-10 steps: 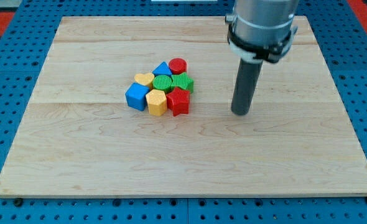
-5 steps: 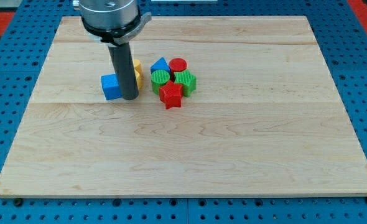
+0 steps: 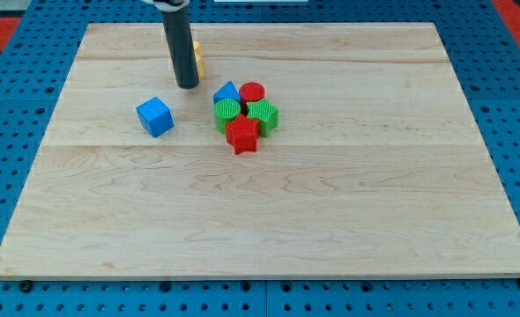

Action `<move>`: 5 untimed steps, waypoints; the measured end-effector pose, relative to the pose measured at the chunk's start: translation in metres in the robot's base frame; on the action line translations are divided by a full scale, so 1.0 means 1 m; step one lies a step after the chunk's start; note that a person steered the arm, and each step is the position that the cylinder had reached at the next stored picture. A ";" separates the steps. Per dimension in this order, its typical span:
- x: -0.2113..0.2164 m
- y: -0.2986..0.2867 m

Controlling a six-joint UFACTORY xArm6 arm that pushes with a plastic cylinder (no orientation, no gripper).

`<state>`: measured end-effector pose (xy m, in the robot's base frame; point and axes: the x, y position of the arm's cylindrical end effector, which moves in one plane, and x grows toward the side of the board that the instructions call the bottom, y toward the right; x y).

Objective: Push the yellow heart and yellow hexagon towards the up

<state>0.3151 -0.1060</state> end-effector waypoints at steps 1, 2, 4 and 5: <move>-0.032 0.022; -0.063 0.035; -0.111 0.035; -0.119 0.031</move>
<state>0.1966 -0.0751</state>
